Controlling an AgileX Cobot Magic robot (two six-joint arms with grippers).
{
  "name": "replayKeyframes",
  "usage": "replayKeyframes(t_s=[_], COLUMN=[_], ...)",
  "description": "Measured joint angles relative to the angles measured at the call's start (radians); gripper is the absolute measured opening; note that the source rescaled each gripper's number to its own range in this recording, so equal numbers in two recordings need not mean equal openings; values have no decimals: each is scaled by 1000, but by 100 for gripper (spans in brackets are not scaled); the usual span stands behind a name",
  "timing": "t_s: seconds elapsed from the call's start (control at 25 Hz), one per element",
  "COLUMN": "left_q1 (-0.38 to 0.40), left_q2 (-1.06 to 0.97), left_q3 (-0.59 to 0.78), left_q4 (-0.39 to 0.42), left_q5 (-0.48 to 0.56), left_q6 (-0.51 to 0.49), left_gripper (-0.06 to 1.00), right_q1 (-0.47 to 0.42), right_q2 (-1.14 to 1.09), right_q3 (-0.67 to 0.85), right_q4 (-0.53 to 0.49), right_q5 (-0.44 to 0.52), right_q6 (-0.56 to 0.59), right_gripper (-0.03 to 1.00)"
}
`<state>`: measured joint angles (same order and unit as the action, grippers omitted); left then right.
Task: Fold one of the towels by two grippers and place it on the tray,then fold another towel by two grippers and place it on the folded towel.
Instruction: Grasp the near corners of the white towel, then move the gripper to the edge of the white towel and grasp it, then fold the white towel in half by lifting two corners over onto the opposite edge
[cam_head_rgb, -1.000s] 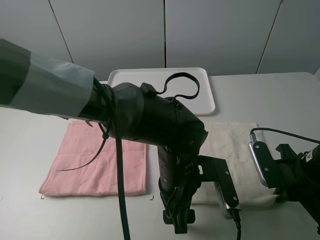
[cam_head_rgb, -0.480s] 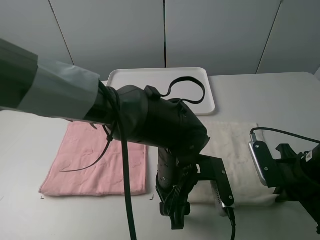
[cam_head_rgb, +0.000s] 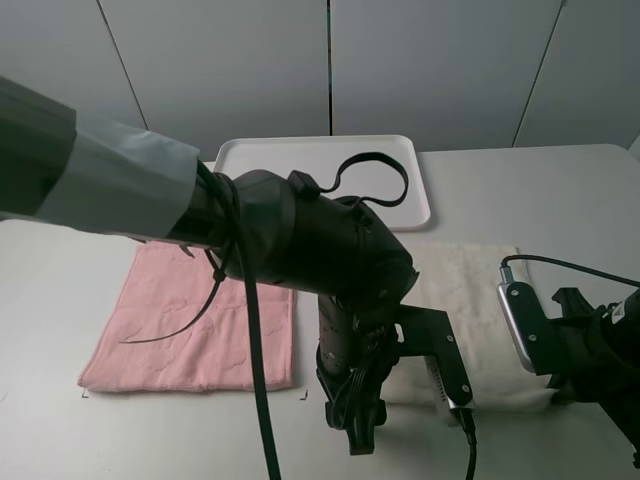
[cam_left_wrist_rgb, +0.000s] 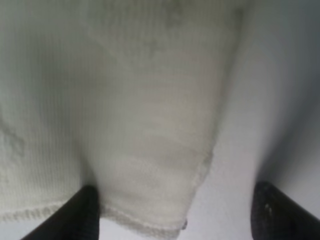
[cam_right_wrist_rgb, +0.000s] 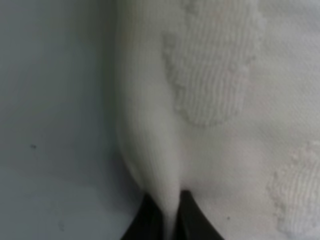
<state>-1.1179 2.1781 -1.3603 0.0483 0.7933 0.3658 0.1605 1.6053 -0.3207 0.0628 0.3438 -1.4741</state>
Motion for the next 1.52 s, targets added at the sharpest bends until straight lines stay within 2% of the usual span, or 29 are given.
replayKeyframes(t_s=[0.12,0.2,0.28,0.44,0.48,0.52,0.76,1.0,1.12,1.24,1.52], left_q1=[0,0,0,2,2,2,2,2,2,2,2], left_q2=[0,0,0,1,1,1,1,1,-1,-10,-87], left_q3=[0,0,0,0,0,0,0,0,0,0,2], left_q4=[-1,-1,4,8,8,8,8,8,8,6,-16], left_q5=[-5,-10,-18,-34,-34,-34,-36,-36,-36,-41,-59], left_q6=[0,0,0,0,0,0,0,0,-7,-16,-21], left_gripper=[81,77,62,11,4,1,0,0,0,0,0], right_q1=[0,0,0,0,0,0,0,0,0,0,0], right_q2=[0,0,0,0,0,0,0,-40,-90,-142,-266], right_q3=[0,0,0,0,0,0,0,5,6,6,6], right_q4=[0,0,0,0,6,12,56,219,272,285,291], right_q5=[0,0,0,0,0,0,0,-8,57,114,153], right_q6=[0,0,0,0,0,0,19,55,94,163,386], right_gripper=[2,2,2,2,2,2,2,1,1,1,1])
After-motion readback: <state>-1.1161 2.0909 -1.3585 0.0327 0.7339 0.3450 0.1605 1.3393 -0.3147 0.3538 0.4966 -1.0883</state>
